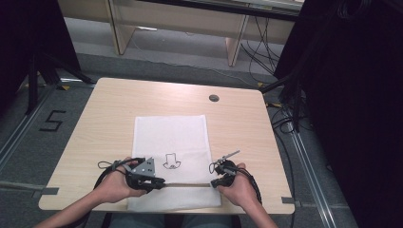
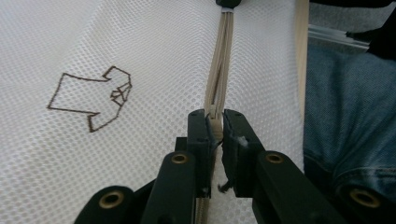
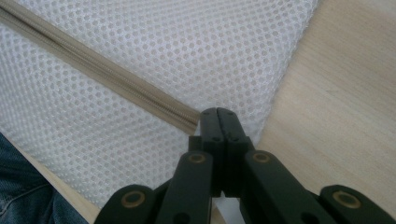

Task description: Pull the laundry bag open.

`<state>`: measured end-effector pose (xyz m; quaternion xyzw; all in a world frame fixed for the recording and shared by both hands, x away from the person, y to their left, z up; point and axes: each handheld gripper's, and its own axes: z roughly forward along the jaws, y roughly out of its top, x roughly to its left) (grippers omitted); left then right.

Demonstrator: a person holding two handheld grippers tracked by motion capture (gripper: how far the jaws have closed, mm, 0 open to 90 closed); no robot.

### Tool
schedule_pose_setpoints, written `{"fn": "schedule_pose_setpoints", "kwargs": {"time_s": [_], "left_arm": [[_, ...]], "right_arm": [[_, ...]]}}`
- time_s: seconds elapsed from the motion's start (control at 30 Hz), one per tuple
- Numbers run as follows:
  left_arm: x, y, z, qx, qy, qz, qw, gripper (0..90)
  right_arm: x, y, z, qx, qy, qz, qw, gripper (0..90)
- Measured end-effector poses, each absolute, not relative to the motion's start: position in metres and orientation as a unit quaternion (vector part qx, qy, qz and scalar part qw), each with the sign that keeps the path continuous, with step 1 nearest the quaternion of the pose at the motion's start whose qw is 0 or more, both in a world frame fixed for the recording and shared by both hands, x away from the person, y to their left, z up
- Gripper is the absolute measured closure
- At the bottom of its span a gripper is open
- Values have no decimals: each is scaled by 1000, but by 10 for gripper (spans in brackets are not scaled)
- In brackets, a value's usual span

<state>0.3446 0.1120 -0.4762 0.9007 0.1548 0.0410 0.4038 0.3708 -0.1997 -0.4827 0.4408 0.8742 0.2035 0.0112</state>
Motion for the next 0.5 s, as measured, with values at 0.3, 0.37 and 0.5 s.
{"fn": "schedule_pose_setpoints", "kwargs": {"time_s": [0.3, 0.37, 0.5], "left_arm": [[344, 115, -477, 900, 157, 37, 405, 813], [344, 116, -476, 900, 159, 38, 405, 812], [343, 118, -477, 902, 158, 41, 400, 813]], "right_arm": [[371, -200, -483, 441, 874, 203, 11, 900], [371, -200, -483, 441, 874, 204, 11, 900], [370, -199, -482, 447, 871, 202, 12, 900]]}}
